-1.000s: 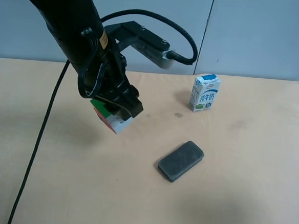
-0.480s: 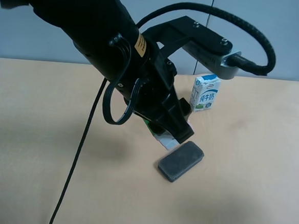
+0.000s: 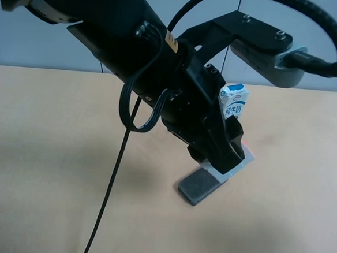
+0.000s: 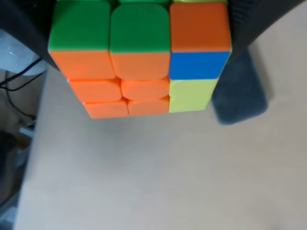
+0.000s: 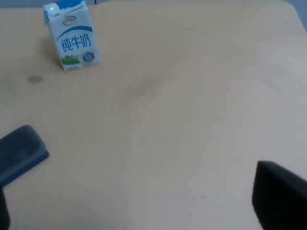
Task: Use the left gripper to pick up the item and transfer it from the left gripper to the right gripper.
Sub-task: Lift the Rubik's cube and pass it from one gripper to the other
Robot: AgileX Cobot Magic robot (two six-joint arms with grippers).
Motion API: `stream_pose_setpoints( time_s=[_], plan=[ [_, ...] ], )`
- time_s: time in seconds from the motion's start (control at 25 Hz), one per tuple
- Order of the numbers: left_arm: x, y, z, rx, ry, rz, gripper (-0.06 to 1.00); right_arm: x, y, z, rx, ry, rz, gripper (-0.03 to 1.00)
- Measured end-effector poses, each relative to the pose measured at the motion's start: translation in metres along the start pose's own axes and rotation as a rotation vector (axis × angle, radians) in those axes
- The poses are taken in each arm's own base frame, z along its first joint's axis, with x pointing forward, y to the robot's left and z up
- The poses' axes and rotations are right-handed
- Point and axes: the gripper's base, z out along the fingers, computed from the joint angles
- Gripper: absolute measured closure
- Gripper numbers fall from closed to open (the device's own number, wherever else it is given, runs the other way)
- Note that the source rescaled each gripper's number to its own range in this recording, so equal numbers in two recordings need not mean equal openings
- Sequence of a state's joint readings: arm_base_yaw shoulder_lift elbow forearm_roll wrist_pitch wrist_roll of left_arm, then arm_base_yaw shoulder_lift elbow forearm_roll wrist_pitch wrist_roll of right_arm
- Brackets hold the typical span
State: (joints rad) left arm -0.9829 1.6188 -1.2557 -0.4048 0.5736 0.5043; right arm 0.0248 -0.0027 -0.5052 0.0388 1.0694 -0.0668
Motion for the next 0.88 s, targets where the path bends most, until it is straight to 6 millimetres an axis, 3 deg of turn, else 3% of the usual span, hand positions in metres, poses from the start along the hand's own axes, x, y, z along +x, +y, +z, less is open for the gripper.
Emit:
stream_pose_setpoints(
  time_s=[0.88],
  plan=[
    [-0.0014,-0.0059,-0.0014,0.061,-0.018,0.124,0.93,0.0000,0.0000,0.0000,0.000,0.000,0.000,-0.03]
  ],
)
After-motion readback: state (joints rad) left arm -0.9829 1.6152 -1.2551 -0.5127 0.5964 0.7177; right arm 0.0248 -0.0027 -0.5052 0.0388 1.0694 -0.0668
